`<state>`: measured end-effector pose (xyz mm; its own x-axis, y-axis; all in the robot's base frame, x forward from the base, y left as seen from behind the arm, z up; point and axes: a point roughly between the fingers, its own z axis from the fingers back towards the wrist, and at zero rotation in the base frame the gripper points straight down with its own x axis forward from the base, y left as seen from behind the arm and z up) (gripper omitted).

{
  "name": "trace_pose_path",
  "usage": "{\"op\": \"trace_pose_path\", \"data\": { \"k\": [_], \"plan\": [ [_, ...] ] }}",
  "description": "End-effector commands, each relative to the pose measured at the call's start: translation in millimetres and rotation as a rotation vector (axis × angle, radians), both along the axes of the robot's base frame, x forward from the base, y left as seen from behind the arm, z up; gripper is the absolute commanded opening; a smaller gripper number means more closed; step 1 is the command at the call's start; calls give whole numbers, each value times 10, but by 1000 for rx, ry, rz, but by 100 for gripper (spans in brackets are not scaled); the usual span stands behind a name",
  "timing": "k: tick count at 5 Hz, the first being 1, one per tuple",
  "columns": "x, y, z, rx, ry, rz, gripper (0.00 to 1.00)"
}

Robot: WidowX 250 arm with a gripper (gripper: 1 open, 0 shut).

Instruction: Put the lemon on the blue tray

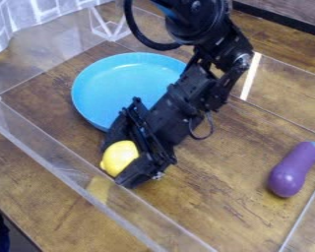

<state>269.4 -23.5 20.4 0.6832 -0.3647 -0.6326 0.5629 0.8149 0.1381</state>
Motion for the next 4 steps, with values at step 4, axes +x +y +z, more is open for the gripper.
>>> {"op": "trace_pose_path", "data": {
  "k": [4],
  "plan": [
    [148, 257, 140, 8, -69, 83, 0]
  ]
}}
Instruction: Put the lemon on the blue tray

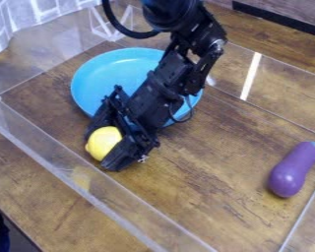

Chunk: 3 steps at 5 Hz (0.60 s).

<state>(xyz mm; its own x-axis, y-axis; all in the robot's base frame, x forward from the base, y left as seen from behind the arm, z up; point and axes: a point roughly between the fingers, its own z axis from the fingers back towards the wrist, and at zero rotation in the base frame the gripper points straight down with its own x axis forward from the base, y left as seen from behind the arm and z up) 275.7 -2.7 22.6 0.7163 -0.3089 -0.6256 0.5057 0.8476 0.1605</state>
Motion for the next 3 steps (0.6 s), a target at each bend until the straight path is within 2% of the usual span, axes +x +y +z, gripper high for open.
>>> {"op": "trace_pose_path", "data": {
  "k": [1, 3],
  "plan": [
    [121, 44, 80, -2, -55, 29, 0],
    [193, 40, 68, 12, -62, 51, 0]
  ]
}}
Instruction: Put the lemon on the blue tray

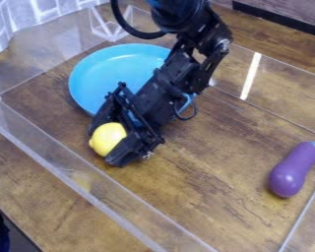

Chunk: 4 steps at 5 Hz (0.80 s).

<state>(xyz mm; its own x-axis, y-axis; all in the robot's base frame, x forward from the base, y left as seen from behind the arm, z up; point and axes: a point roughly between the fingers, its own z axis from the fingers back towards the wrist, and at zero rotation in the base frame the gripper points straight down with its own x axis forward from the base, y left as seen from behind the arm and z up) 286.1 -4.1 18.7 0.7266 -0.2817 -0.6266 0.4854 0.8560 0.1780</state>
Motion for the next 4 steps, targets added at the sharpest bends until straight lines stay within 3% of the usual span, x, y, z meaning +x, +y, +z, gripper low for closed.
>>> {"op": "trace_pose_path", "data": {
  "k": [1, 2, 4],
  "plan": [
    [54, 179, 160, 3, -57, 39, 0],
    [18, 303, 222, 11, -59, 49, 0],
    [1, 200, 223, 4, -61, 26, 0]
  ]
}}
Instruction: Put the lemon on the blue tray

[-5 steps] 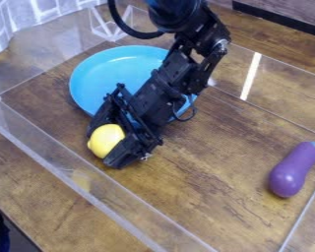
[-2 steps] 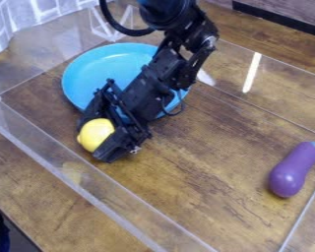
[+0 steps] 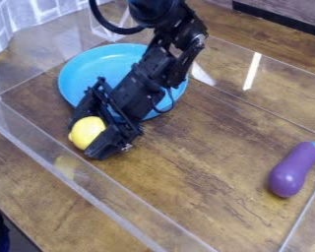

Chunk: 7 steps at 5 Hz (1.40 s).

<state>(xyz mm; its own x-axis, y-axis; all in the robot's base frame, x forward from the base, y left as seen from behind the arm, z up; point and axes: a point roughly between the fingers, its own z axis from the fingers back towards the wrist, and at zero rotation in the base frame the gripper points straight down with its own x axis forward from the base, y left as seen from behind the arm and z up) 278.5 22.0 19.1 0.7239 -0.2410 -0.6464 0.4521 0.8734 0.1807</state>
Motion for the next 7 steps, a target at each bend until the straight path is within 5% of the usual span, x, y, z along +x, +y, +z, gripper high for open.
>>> {"op": "trace_pose_path", "data": {
  "k": [1, 3, 5, 7],
  "plan": [
    [139, -63, 215, -12, -84, -10, 0],
    [260, -80, 119, -20, -88, 2, 0],
    [304, -168, 99, -29, -91, -67, 0],
    [501, -187, 141, -22, -99, -157, 0]
  ]
}}
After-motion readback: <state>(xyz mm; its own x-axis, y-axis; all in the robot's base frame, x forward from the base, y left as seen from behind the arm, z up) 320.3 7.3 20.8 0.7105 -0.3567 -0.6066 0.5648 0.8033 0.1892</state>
